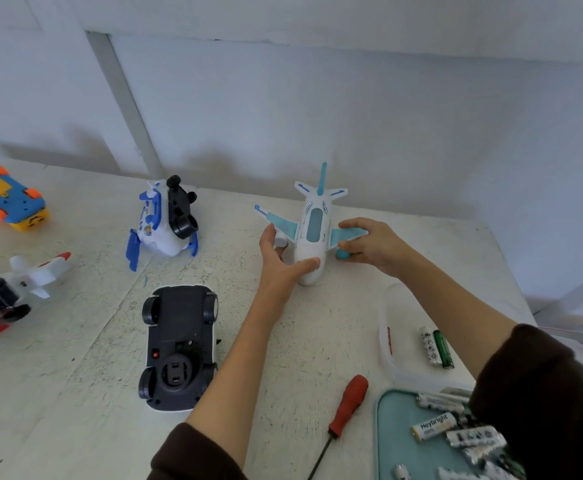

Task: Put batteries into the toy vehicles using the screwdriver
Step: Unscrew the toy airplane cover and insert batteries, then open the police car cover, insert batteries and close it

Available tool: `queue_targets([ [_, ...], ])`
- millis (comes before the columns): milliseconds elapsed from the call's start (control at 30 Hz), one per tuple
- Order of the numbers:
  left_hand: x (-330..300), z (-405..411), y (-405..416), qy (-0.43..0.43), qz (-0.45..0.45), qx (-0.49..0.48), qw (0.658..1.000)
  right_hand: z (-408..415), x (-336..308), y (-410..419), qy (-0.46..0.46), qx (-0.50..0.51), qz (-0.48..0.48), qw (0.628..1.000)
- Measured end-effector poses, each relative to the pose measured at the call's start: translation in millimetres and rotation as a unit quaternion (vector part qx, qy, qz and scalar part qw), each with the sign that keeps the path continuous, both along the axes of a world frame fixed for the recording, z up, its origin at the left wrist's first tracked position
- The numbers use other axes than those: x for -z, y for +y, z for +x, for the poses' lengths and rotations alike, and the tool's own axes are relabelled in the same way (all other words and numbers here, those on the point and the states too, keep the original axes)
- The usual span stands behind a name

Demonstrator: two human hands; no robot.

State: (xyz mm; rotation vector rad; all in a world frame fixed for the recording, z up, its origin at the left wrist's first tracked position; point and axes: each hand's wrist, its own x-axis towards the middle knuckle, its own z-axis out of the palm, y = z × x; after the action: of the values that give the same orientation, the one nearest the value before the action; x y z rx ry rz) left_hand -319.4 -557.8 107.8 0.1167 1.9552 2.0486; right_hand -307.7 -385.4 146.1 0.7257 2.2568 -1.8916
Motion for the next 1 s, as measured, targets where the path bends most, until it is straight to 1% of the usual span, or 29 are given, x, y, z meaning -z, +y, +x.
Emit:
queue_targets([
  [133,0.2,0.0,1.8,0.005,0.012,-0.002,1.0,1.7,1.2,-0.6,-0.006,0.004,0.007,1.0],
  [267,-1.4,1.6,-0.1,-0.003,0.02,-0.007,1.0,2.9,-8.5,0.3,-0.045,-0.047,0.049,0.997],
  [333,-3.8,4.8,-2.0,0.003,0.02,-0.013,1.0,8.1,-17.0,4.0,-0.06,-0.064,0.079,0.993],
  [400,-7.6,9.9,-4.9,0.015,0.019,-0.021,0.999,16.7,-25.8,6.9,-0.06,-0.073,0.137,0.986],
  [500,-16.6,18.1,-10.4,0.045,0.017,-0.036,0.998,28.8,-37.9,5.5,-0.005,-0.063,0.189,0.98],
  [633,-43.5,25.9,-20.8,0.118,0.022,-0.036,0.992,38.9,-61.7,-17.8,0.08,-0.08,0.171,0.979],
  [767,-70.5,30.9,-46.0,0.205,0.005,-0.048,0.978,44.0,-80.2,-57.7,0.16,-0.126,0.15,0.967],
  [833,-77.4,35.5,-64.5,0.238,-0.02,-0.059,0.969,47.6,-82.3,-81.4,0.199,-0.17,0.141,0.955],
  [933,-78.8,47.2,-97.7,0.263,-0.082,-0.093,0.957,51.5,-74.0,-118.3,0.228,-0.256,0.194,0.919],
  [1000,-74.9,57.3,-122.5,0.272,-0.116,-0.12,0.948,53.7,-63.3,-140.2,0.231,-0.301,0.211,0.901],
])
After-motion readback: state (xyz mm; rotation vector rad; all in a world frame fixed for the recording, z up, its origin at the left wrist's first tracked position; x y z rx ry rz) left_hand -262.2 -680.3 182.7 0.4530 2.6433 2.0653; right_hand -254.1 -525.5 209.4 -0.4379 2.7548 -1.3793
